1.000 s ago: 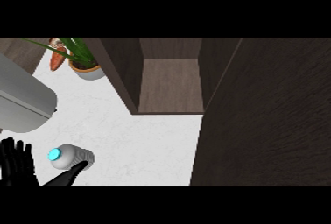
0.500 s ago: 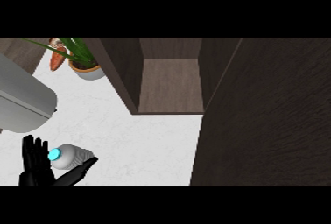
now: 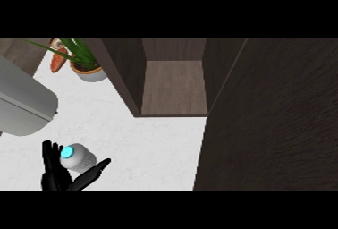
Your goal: Pick up the bottled water, place it into the cabinet and close the cabinet
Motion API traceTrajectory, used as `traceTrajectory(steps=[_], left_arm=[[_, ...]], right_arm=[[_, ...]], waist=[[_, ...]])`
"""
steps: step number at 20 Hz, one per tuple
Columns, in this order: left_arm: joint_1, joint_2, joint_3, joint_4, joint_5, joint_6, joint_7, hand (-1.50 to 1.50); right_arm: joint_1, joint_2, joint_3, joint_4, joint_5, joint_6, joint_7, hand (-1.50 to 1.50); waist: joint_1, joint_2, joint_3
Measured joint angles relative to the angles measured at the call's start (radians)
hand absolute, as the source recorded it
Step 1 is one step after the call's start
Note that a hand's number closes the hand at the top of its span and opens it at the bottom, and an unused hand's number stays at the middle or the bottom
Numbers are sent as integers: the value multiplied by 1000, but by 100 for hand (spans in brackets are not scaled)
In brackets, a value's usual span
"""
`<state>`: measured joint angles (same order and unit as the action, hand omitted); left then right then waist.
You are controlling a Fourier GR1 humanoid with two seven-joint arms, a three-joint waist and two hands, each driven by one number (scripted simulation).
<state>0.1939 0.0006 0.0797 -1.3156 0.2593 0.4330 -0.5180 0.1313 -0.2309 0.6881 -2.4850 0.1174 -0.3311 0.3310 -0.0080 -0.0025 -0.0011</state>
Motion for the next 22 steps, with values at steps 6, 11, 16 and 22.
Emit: traceTrajectory(steps=[6,11,16,22], left_arm=[[-52,2,36,138,36,-13,-94,-150],[-67,5,72,227,71,-64,-164,-150],[-88,2,76,312,118,-112,-255,-150],[-96,10,76,355,162,-190,-315,150]], right_arm=[[7,-23,-13,4,-2,0,-24,-150],[2,-19,18,4,3,-20,-13,-150],[11,-23,49,8,10,-42,-24,-150],[12,-38,43,13,11,-50,-46,-150]], waist=[[1,1,0],[2,0,0],[1,0,0],[2,0,0]])
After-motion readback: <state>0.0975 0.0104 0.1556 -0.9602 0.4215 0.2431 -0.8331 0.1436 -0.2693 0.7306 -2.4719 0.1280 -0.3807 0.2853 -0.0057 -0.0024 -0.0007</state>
